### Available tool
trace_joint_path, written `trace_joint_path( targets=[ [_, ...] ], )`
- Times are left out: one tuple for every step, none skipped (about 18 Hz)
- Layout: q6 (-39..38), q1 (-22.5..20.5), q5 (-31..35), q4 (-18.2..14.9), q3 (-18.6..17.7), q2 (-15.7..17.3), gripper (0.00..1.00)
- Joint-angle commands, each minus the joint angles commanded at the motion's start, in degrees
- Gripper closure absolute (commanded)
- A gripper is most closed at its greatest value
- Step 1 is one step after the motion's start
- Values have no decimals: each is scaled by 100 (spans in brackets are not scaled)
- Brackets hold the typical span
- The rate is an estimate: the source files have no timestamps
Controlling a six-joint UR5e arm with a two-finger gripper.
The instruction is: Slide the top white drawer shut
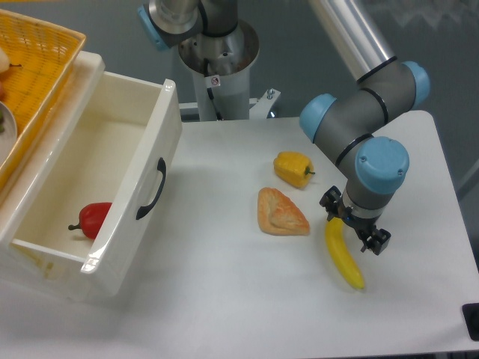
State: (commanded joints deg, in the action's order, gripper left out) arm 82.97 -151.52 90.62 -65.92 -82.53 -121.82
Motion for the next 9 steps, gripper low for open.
trace_joint_path(
  targets=[
    [-9, 0, 0, 0, -9, 0, 0],
    [-17, 9, 0, 0, -18, 0, 0],
    [-18, 9, -9, 0, -18, 9, 0],
    [-26, 9, -44, 0, -18, 9, 0],
    [-44, 17, -87, 0, -18, 9, 0],
    [-87, 35, -131, 0, -18, 18, 0],
    [-201, 35, -201, 0, -18, 26, 0],
    [-333, 35, -289, 0, -9, 44, 0],
    [-447, 44, -360, 0, 0, 61, 0]
  ],
)
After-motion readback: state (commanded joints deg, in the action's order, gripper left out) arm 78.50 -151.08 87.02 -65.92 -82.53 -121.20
